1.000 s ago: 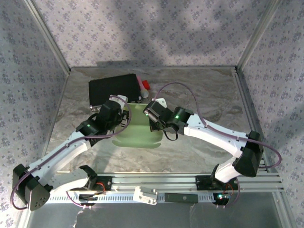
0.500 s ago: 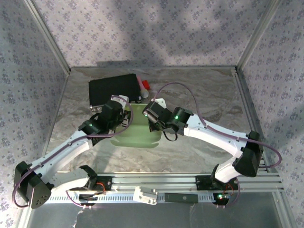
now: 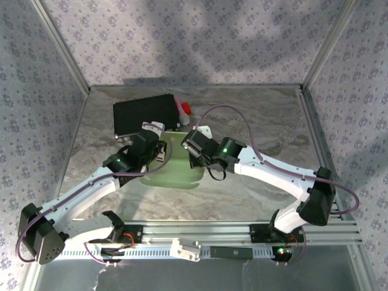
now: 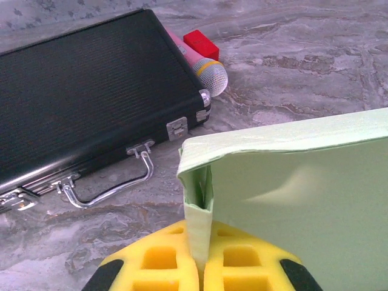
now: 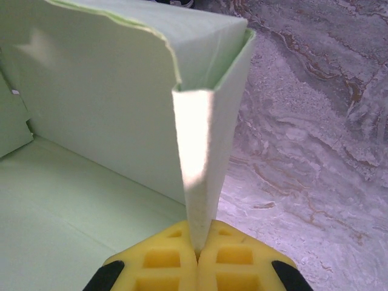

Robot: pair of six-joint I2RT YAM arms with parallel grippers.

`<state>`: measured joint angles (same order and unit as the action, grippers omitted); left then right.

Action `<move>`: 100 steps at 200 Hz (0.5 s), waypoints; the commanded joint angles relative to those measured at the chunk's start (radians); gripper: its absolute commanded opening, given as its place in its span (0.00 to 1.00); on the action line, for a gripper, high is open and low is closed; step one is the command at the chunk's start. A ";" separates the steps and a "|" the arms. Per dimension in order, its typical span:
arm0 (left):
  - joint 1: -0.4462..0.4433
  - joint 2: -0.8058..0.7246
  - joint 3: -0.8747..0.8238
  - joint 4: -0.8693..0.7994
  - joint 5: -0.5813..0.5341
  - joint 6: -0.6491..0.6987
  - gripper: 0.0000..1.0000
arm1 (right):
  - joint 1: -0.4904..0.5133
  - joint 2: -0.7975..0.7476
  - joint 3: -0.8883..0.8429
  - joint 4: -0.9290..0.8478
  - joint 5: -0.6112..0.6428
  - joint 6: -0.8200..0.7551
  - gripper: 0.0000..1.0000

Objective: Fold the paper box

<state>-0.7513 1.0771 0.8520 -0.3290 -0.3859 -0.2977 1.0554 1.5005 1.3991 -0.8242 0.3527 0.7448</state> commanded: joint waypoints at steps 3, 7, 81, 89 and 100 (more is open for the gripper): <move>-0.058 0.028 0.010 -0.018 -0.165 -0.022 0.00 | 0.027 0.019 0.058 0.016 -0.002 0.035 0.00; -0.071 0.035 0.014 -0.025 -0.197 -0.029 0.00 | 0.027 0.022 0.060 0.014 0.001 0.040 0.00; -0.191 0.128 0.067 -0.098 -0.505 -0.164 0.00 | 0.022 0.010 0.027 0.056 -0.025 0.083 0.00; -0.195 0.135 0.081 -0.115 -0.520 -0.169 0.00 | 0.020 0.009 0.025 0.057 -0.027 0.084 0.00; -0.202 0.144 0.093 -0.125 -0.526 -0.163 0.00 | 0.018 0.004 0.018 0.065 -0.034 0.085 0.00</move>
<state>-0.9390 1.1885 0.9016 -0.3950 -0.8139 -0.4469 1.0592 1.5299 1.4105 -0.8173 0.3626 0.8139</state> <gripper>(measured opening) 0.060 0.060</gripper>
